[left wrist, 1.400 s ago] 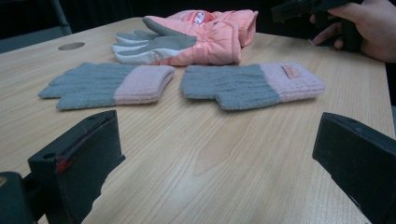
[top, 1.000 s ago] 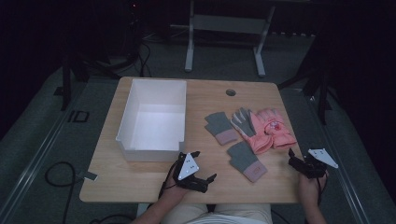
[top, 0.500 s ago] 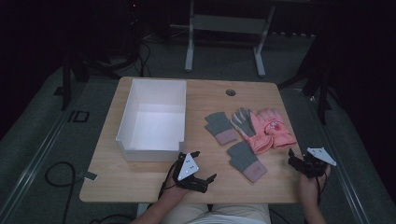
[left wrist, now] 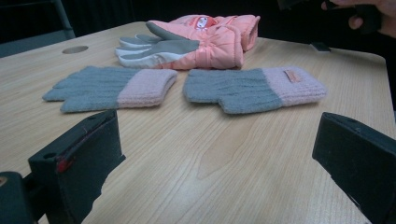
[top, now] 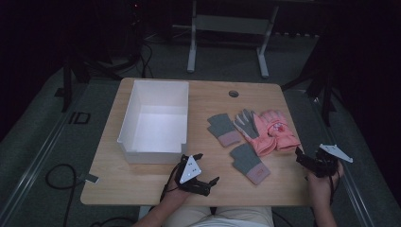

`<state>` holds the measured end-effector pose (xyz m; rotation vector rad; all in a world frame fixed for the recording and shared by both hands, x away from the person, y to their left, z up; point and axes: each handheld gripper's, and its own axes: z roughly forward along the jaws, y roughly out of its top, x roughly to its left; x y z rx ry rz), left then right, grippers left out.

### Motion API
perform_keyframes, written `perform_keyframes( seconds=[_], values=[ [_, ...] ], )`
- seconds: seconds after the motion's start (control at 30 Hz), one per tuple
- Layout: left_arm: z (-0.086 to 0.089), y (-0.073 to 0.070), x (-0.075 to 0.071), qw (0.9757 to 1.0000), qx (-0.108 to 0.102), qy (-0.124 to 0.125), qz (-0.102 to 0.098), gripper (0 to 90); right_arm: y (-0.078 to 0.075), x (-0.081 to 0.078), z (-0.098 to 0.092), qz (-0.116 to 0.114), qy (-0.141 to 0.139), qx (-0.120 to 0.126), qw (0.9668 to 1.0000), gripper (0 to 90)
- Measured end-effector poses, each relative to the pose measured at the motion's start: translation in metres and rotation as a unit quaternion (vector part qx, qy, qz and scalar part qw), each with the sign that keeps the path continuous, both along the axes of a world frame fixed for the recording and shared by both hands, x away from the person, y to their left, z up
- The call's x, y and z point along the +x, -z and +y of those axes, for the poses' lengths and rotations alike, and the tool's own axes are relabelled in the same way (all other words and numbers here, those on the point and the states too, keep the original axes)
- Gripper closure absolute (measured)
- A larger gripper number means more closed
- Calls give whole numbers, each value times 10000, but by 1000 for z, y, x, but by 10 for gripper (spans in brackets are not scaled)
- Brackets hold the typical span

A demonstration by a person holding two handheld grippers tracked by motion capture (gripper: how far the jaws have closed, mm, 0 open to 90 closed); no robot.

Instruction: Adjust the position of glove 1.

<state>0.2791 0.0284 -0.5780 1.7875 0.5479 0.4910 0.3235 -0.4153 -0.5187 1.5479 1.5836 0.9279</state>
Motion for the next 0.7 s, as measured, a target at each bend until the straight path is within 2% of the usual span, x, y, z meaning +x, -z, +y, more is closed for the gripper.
perform_keyframes(
  seconds=[0.1, 0.17, 0.4, 0.6, 0.7],
  values=[
    [0, 0, 0, 10000, 2, 2, 5, 10, -4, 7, 6, 202, -102, -111, 9997, 121],
    [1, 0, 1, 10000, -23, 11, 43, 9, -6, 9, 8, 196, -128, -112, 9997, 143],
    [1, 0, 1, 10000, -49, 9, 36, 9, -32, 29, 25, 320, -287, -162, 9989, 209],
    [1, 0, 1, 10000, -36, 7, 35, 9, -48, 43, 41, 240, -488, -155, 9984, 223],
    [1, 0, 0, 10000, -44, 8, 21, 9, -52, 48, 51, 181, -639, -231, 9975, 222]
  ],
)
